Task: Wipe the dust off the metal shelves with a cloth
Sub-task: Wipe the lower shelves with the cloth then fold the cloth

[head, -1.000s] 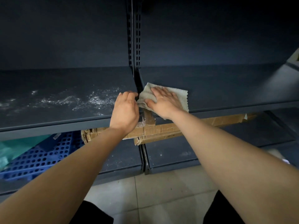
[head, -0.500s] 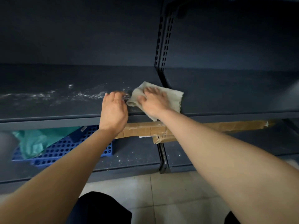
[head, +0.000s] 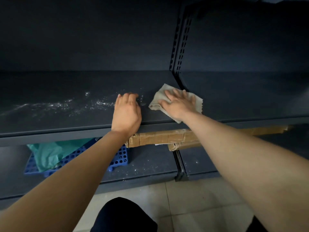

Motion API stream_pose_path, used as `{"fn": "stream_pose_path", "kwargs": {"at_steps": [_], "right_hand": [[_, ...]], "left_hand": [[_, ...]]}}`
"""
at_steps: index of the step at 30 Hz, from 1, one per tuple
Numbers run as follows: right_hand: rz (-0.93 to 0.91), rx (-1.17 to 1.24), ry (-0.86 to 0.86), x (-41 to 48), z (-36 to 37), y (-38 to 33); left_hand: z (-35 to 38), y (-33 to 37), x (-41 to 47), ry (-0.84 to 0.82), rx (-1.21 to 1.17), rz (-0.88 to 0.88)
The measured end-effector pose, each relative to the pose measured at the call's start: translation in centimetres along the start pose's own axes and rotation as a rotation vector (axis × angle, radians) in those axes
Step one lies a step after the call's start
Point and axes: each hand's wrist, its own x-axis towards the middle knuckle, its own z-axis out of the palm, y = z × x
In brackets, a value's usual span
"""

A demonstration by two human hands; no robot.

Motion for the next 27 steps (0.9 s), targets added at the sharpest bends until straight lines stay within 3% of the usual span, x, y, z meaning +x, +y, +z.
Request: {"fn": "stream_pose_path", "kwargs": {"at_steps": [13, 27], "right_hand": [[-0.020, -0.025, 0.056, 1.0, 0.4, 0.1], [-0.188, -0.032, 0.027, 4.9, 0.1, -0.8]], "left_hand": [[2.8, 1.4, 2.2, -0.067, 0.102, 0.118], [2.8, 1.5, 1.9, -0.022, 0.267, 0.029]]}}
